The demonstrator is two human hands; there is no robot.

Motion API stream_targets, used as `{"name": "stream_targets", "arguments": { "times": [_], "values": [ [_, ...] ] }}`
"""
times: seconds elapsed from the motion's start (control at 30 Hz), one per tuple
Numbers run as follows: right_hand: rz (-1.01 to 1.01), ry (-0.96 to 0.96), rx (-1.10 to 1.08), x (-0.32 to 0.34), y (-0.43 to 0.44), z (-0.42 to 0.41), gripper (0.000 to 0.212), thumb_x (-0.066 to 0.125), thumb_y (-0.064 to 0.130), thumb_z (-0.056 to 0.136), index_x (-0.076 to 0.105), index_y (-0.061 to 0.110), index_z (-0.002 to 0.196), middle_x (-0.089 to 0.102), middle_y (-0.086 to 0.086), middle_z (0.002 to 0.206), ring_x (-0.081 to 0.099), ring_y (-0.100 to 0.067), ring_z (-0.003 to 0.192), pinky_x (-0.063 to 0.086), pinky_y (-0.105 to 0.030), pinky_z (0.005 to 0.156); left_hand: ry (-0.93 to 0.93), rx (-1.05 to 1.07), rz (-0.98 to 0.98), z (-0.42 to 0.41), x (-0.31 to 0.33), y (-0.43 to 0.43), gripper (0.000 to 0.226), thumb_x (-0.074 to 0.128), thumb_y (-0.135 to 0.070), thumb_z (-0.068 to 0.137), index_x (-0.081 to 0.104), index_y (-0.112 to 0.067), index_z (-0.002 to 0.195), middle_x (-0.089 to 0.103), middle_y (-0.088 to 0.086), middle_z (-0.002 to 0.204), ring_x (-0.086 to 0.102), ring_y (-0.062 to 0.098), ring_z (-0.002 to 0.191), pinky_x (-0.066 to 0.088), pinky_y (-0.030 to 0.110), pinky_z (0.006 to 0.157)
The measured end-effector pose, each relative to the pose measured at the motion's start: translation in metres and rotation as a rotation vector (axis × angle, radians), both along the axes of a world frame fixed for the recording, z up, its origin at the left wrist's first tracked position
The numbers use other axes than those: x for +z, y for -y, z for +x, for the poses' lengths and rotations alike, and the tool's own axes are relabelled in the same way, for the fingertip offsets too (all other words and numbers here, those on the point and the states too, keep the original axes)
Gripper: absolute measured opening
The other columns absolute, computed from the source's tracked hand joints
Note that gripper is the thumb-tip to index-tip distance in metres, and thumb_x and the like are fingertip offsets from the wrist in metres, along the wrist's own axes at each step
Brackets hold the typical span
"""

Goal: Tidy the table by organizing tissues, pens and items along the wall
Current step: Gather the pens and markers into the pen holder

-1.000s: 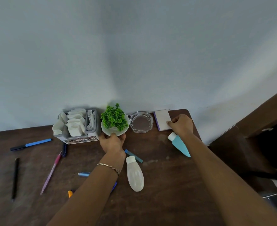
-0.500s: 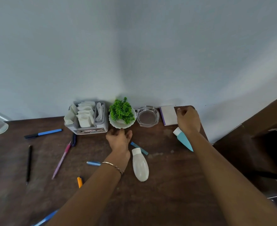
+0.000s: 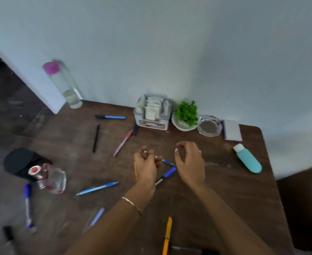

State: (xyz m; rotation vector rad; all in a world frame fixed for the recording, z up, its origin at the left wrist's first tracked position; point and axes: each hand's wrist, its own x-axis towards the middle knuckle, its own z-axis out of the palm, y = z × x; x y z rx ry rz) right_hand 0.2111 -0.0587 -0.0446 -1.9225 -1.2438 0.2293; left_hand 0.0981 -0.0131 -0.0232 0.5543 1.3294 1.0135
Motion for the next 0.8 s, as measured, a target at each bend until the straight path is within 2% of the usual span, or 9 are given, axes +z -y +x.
{"name": "stream_targets", "arguments": {
  "times": [0.1,0.27,0.37,0.47,0.53,0.57,0.67,0.73,0.8],
  "values": [
    [-0.008,-0.048,0.143,0.003,-0.018,-0.048,0.018,0.058,0.018,0.084,0.061,0.014,0.102,0.060,-0.001,0.105,0.058,-0.020,0.103,0.041,-0.028,0.090,0.003,0.056,0.039,-0.054,0.012,0.004,0.025,0.047,0.002,0.095,0.050,-0.019,0.108,0.059,0.007,0.092,0.059,0.016,0.065,0.049,0.029,0.060],
    [0.003,-0.049,0.312,0.025,-0.061,-0.129,0.021,0.061,0.015,0.083,0.060,0.016,0.104,0.058,-0.001,0.106,0.058,-0.020,0.100,0.045,-0.035,0.090,-0.013,0.059,0.141,-0.142,0.053,-0.003,0.026,0.047,0.002,0.095,0.053,-0.022,0.102,0.061,0.006,0.096,0.059,0.015,0.072,0.048,0.024,0.062],
    [-0.004,-0.072,0.418,0.039,-0.090,-0.184,0.023,0.062,0.017,0.084,0.060,0.017,0.107,0.058,0.000,0.107,0.059,-0.021,0.097,0.047,-0.040,0.089,-0.129,0.013,0.212,-0.197,0.076,-0.024,0.022,0.054,-0.006,0.094,0.058,-0.024,0.106,0.064,0.004,0.098,0.058,0.010,0.078,0.046,0.018,0.063],
    [-0.068,-0.091,0.542,0.049,-0.116,-0.234,0.025,0.062,0.020,0.087,0.059,0.021,0.111,0.057,0.004,0.113,0.056,-0.014,0.103,0.046,-0.036,0.093,-0.282,-0.056,0.337,-0.252,0.091,-0.051,0.018,0.059,-0.010,0.092,0.060,-0.021,0.107,0.064,0.001,0.102,0.058,0.009,0.087,0.046,0.015,0.068],
    [-0.138,-0.043,0.611,0.050,-0.128,-0.263,0.027,0.061,0.022,0.088,0.059,0.024,0.115,0.054,0.007,0.118,0.053,-0.010,0.108,0.045,-0.032,0.097,-0.480,-0.085,0.434,-0.292,0.092,-0.069,0.017,0.060,-0.013,0.091,0.060,-0.021,0.105,0.064,-0.005,0.098,0.058,0.010,0.089,0.049,0.018,0.075],
    [-0.159,-0.026,0.628,0.048,-0.131,-0.275,0.028,0.060,0.023,0.088,0.059,0.025,0.116,0.052,0.008,0.120,0.052,-0.010,0.110,0.044,-0.031,0.098,-0.660,-0.108,0.479,-0.313,0.089,-0.081,0.018,0.062,-0.017,0.089,0.060,-0.023,0.106,0.063,-0.007,0.099,0.058,0.011,0.092,0.050,0.023,0.080],
    [-0.188,-0.013,0.622,0.038,-0.132,-0.298,0.028,0.058,0.024,0.088,0.058,0.028,0.116,0.051,0.011,0.119,0.051,-0.010,0.112,0.044,-0.030,0.097,-1.251,-0.433,0.398,-0.363,0.075,-0.111,0.047,0.063,-0.038,0.085,0.048,-0.032,0.129,0.051,0.001,0.131,0.046,0.025,0.123,0.040,0.048,0.103],
    [-0.218,-0.001,0.603,0.032,-0.128,-0.305,0.028,0.058,0.024,0.089,0.057,0.029,0.117,0.051,0.012,0.119,0.051,-0.008,0.112,0.045,-0.028,0.096,-1.437,-0.717,0.253,-0.380,0.067,-0.126,0.072,0.065,-0.042,0.084,0.027,-0.036,0.145,0.026,0.007,0.153,0.024,0.034,0.140,0.026,0.055,0.111],
    [-0.239,0.010,0.587,0.029,-0.124,-0.305,0.029,0.059,0.024,0.090,0.057,0.028,0.118,0.052,0.012,0.119,0.052,-0.005,0.111,0.046,-0.028,0.096,-1.483,-0.874,0.242,-0.385,0.059,-0.137,0.090,0.070,-0.043,0.080,0.014,-0.038,0.150,0.009,0.009,0.159,0.010,0.036,0.145,0.020,0.056,0.114]
  ]
}}
